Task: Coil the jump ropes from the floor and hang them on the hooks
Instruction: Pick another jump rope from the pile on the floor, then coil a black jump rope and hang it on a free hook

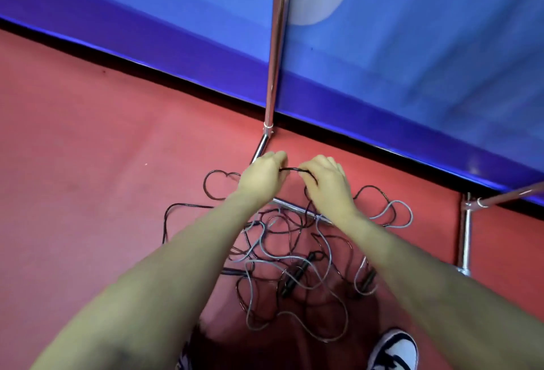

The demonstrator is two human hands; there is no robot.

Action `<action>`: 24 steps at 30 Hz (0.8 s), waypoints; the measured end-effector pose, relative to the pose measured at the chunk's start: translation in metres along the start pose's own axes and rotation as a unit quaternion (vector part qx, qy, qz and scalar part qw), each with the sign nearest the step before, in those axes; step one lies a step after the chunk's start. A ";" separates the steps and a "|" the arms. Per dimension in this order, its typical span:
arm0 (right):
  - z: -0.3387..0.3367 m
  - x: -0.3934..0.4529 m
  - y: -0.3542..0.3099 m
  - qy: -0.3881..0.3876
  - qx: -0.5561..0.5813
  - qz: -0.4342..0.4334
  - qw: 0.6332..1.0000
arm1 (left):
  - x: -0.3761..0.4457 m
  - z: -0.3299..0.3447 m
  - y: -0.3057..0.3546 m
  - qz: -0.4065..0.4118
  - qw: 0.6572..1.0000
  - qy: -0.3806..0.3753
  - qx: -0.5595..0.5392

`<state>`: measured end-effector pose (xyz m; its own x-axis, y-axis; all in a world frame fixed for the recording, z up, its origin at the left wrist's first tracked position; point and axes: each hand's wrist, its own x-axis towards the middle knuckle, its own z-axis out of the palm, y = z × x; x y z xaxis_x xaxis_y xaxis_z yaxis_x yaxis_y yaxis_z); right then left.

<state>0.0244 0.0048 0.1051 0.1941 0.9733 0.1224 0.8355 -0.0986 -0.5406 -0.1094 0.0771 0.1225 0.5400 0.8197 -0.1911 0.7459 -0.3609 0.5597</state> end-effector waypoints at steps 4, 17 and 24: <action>-0.072 0.002 -0.052 0.047 0.031 -0.026 0.998 | -0.025 -0.068 0.043 0.029 0.998 0.052 -0.012; -0.279 -0.024 -0.205 0.116 0.218 0.040 0.968 | -0.156 -0.280 0.212 0.099 0.943 0.172 -0.268; -0.342 -0.048 -0.260 0.057 0.221 0.022 0.973 | -0.206 -0.357 0.284 0.149 0.925 0.235 -0.261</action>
<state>-0.0265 -0.0875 0.5243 0.3021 0.9380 0.1697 0.5276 -0.0163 -0.8494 -0.1479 -0.0357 0.6085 0.3712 0.8657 0.3358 0.2365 -0.4379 0.8674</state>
